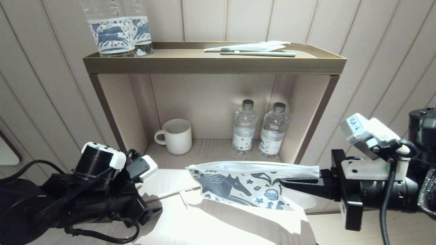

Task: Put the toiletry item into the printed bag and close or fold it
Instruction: Pick up a toothbrush

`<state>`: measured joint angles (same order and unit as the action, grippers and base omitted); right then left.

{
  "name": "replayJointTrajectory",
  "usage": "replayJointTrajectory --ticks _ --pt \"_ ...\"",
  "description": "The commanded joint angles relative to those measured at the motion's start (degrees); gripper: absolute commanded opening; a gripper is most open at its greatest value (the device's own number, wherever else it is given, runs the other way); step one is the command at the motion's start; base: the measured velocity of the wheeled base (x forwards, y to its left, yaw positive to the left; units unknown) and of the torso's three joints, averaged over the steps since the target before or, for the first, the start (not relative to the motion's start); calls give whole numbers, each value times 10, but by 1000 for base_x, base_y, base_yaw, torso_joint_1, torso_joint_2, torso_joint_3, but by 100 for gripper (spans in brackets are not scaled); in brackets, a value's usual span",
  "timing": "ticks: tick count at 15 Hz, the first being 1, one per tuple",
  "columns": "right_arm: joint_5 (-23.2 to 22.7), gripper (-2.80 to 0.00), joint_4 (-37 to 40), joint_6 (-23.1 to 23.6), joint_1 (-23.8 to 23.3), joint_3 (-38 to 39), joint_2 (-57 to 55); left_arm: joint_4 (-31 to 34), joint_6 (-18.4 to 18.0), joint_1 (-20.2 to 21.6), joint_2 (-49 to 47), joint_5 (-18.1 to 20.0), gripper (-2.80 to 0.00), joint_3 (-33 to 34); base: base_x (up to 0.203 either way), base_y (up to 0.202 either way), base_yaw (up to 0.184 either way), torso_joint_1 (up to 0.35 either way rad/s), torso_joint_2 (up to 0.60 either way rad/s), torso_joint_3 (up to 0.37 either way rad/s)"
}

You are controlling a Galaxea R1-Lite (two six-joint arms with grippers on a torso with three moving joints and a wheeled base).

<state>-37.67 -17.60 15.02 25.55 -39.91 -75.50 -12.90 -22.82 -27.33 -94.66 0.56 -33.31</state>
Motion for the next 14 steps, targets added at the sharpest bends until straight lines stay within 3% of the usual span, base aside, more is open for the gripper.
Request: replayJointTrajectory --ticks 1,3,7,13,14 --pt "-2 -280 -2 1 0 0 -2 19 1 3 17 19 0 -6 0 0 0 0 0 0" --pt "-2 -280 -2 1 1 2 -4 52 7 7 14 31 0 -29 0 0 0 0 0 0" --pt "-2 -280 -2 1 1 2 -4 53 10 28 -22 42 0 -45 0 0 0 0 0 0" --pt "-2 -280 -2 1 1 4 -5 55 9 61 -34 128 0 -62 0 0 0 0 0 0" --pt "-2 -280 -2 1 1 4 -5 58 8 63 -35 129 0 -63 0 0 0 0 0 0"
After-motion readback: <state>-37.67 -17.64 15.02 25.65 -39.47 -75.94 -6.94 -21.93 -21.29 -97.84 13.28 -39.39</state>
